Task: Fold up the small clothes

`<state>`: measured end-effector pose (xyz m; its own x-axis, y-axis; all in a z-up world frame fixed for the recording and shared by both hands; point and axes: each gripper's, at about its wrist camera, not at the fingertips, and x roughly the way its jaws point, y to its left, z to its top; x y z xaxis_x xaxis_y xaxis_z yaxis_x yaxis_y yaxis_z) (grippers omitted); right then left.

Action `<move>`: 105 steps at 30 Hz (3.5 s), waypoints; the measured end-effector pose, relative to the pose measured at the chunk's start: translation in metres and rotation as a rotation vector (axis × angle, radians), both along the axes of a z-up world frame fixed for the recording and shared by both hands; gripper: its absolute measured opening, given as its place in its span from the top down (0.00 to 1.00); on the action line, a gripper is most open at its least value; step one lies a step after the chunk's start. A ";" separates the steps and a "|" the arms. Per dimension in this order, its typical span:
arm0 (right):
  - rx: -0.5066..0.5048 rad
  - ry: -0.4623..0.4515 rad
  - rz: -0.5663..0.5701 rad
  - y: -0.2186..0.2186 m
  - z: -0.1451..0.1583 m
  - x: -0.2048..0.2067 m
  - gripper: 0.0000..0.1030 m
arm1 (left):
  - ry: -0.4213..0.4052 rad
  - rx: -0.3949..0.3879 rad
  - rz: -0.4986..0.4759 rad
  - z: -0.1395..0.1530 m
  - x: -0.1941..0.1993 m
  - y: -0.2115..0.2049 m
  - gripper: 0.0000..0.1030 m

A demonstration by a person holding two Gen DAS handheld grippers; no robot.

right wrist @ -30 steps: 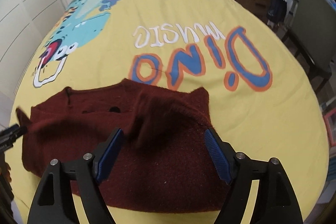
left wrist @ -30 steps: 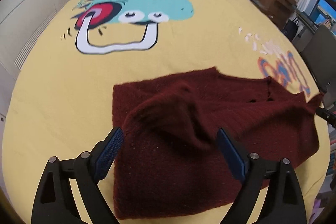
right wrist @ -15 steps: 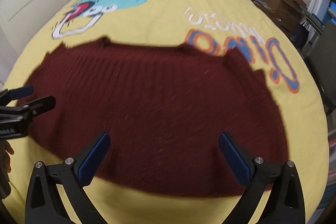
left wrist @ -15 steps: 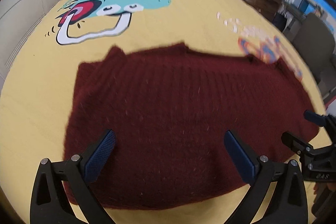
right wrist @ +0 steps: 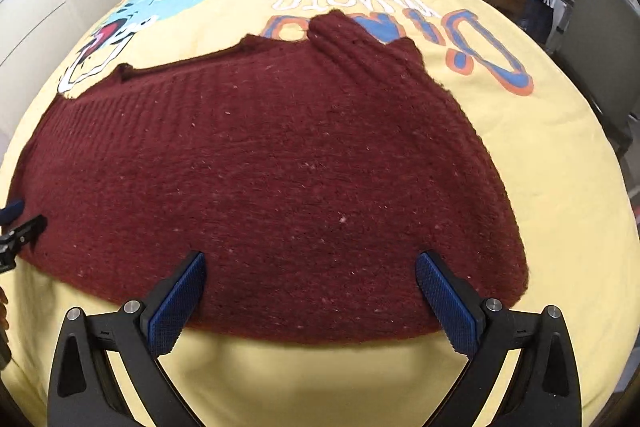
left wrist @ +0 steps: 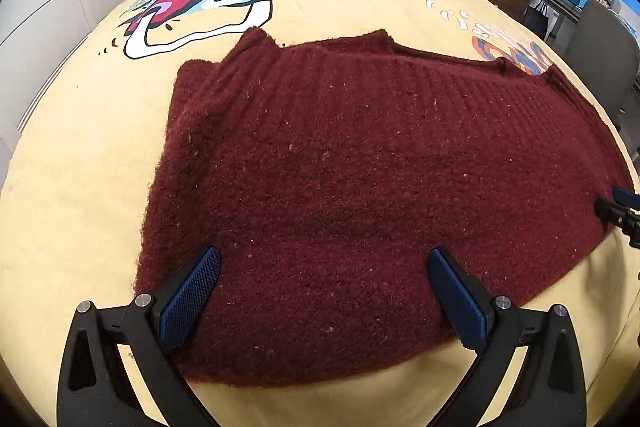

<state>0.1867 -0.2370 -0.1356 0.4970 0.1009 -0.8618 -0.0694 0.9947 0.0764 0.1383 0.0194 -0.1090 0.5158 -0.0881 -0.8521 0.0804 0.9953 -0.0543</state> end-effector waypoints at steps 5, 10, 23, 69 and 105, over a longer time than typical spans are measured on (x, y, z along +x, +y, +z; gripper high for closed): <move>0.004 -0.006 -0.004 0.002 0.001 -0.003 0.00 | 0.006 0.018 -0.004 0.000 0.000 -0.003 0.01; -0.008 -0.010 0.017 0.011 0.019 -0.019 0.00 | 0.066 -0.001 -0.061 0.003 -0.001 -0.001 0.01; -0.004 -0.025 -0.049 -0.012 0.038 -0.077 0.00 | 0.102 -0.233 0.223 0.034 0.007 0.097 0.01; 0.055 -0.054 -0.264 -0.179 0.077 -0.091 0.00 | 0.214 -0.146 -0.283 0.089 0.086 -0.274 0.75; 0.064 -0.064 -0.101 -0.123 0.132 -0.049 0.00 | 0.151 -0.167 -0.120 0.139 0.057 -0.174 0.01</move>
